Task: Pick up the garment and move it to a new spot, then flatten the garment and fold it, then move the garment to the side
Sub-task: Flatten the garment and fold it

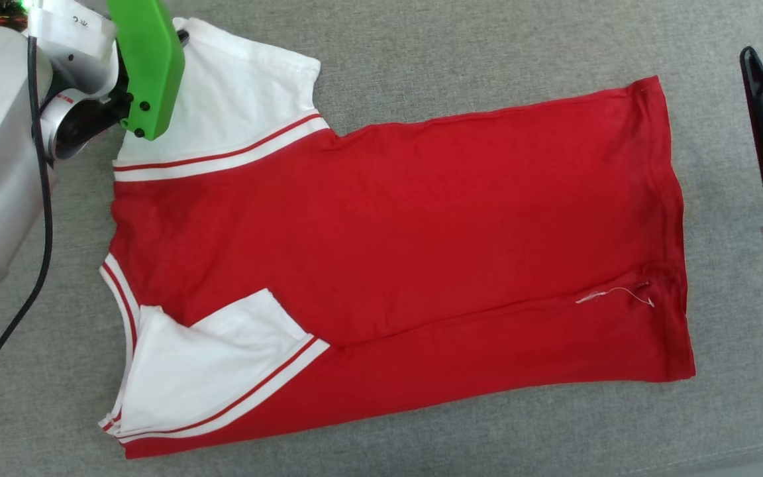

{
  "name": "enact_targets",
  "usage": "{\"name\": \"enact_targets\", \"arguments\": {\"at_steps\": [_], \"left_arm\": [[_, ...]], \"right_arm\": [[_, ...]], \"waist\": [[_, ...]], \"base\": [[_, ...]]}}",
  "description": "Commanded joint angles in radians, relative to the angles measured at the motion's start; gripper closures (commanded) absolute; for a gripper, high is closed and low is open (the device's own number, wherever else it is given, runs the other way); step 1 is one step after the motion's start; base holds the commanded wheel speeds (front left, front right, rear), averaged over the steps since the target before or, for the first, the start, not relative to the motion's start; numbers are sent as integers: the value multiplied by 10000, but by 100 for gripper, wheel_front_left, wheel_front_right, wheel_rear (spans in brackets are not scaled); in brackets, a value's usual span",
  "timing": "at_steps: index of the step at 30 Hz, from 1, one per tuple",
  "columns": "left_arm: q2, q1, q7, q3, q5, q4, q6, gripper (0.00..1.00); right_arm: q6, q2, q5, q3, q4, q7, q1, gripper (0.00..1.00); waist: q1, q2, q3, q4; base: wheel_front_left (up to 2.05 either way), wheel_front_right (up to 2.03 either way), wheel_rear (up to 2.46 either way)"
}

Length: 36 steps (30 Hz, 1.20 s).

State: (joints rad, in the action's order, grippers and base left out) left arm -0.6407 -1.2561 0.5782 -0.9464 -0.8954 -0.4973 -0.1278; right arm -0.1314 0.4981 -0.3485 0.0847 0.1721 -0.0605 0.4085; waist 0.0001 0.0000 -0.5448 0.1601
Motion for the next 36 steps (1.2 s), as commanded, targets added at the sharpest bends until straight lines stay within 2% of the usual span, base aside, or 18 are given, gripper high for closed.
{"name": "enact_targets", "arguments": {"at_steps": [1,9,14,17,20,27,31,32,33,34,36], "left_arm": [[-36,139,-309,-56,148,122,-27,100],[-76,420,-1355,-530,390,906,-28,100],[51,415,-1619,-641,527,1350,-27,100],[139,337,-1709,-661,618,1582,15,100],[210,241,-1769,-670,701,1761,67,100],[320,141,-1944,-695,844,1968,160,100],[234,251,-2054,-715,844,1980,203,100],[191,272,-2074,-714,856,1963,225,100],[158,300,-2099,-713,860,1945,239,100],[124,347,-2128,-717,850,1926,246,100],[81,461,-2204,-716,815,1884,269,100]], "right_arm": [[7,355,-294,158,-74,444,291,0],[7,2708,-2789,1653,-620,4455,1234,0],[7,3549,-4005,2684,-1163,6715,1916,0],[7,3593,-4279,3167,-1710,7442,2445,0],[7,3414,-4305,3585,-2387,7724,2938,0],[7,2802,-4085,4547,-4075,7513,3209,0],[7,2569,-4349,5595,-4876,7249,2882,0],[7,2551,-4382,5687,-4927,7054,2925,56],[7,2534,-4391,5750,-4969,6880,2978,84],[7,2525,-4401,5821,-4999,6659,3060,100],[7,2525,-4353,5853,-5042,6127,3270,100]], "waist": [[-1,0,425,-396],[-1,0,806,-1012],[-1,0,718,-1339],[-1,0,582,-1505],[-1,0,425,-1656],[-1,0,166,-1929],[-1,0,151,-1926],[-1,0,181,-1892],[-1,0,224,-1855],[-1,0,287,-1819],[-1,0,445,-1764]], "base": [[0,0,0],[0,0,0],[0,0,0],[0,0,0],[0,0,0],[0,0,0],[0,0,0],[0,0,0],[0,0,0],[0,0,0],[0,0,0]]}}
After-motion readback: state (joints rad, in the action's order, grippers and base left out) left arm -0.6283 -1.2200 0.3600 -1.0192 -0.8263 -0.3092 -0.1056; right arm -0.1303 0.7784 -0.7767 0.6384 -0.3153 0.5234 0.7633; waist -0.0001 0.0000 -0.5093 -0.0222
